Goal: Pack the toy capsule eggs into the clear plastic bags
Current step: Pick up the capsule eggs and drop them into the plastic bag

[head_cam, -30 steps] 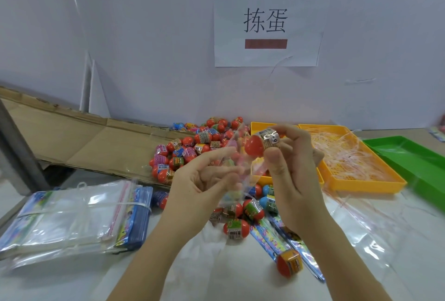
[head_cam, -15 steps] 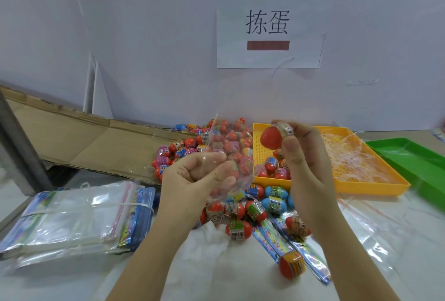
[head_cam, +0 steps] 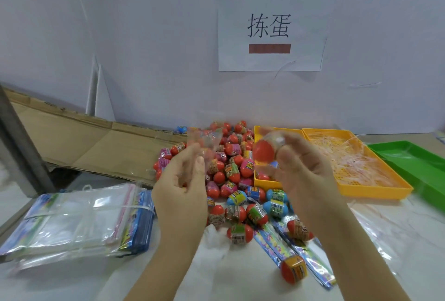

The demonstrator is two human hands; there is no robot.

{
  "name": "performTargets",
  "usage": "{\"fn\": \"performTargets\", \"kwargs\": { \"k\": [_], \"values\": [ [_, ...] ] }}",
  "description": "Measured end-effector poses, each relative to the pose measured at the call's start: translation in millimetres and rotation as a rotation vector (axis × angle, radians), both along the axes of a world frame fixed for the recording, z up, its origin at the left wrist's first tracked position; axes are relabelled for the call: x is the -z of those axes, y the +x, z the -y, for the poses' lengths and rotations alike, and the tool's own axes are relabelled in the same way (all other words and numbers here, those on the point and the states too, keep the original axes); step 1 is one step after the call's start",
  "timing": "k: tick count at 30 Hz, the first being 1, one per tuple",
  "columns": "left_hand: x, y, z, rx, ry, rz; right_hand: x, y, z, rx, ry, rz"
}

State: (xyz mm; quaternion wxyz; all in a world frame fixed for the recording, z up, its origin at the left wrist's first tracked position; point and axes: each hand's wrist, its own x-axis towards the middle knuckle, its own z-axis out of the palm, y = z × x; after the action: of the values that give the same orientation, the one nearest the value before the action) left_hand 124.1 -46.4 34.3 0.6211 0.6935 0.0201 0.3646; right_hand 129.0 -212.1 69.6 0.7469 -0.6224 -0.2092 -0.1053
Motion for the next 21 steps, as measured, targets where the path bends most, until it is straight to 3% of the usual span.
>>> {"fn": "performTargets", "kwargs": {
  "k": [3,5,7,8,10,13,14,16,18,21],
  "values": [
    [6.1,-6.7,9.7,-0.071,0.568,0.121,5.9,-6.1,-16.9,-0.329,-0.108,-0.135],
    [9.5,-11.0,17.9,-0.025,0.884,0.081,9.8,-8.0,-25.7,-0.334,-0.066,-0.136],
    [8.3,-14.7,20.7,0.078,0.981,0.020,8.5,-3.8,-23.8,-0.242,0.031,-0.135],
    [6.9,-16.7,20.6,0.174,0.922,0.010,7.1,-0.7,-19.3,-0.214,0.079,-0.130],
    [-2.4,-21.3,17.3,0.351,0.577,-0.023,4.1,5.0,-7.4,-0.221,0.132,-0.116],
    [-15.5,-17.2,4.0,0.312,0.142,-0.059,1.7,6.5,5.0,-0.313,0.039,-0.118],
    [-20.3,-13.8,-1.5,0.348,0.082,-0.153,2.7,5.9,5.9,-0.354,-0.016,-0.108],
    [-26.8,-8.7,-10.4,0.633,-0.059,-0.367,4.5,4.4,5.2,-0.413,-0.088,-0.101],
    [-27.8,-7.5,-14.7,0.836,-0.229,-0.453,3.8,2.3,3.7,-0.442,-0.114,-0.105],
    [-24.2,-6.9,-12.1,0.740,-0.298,-0.364,0.5,0.1,4.0,-0.334,-0.152,-0.079]
  ]
}}
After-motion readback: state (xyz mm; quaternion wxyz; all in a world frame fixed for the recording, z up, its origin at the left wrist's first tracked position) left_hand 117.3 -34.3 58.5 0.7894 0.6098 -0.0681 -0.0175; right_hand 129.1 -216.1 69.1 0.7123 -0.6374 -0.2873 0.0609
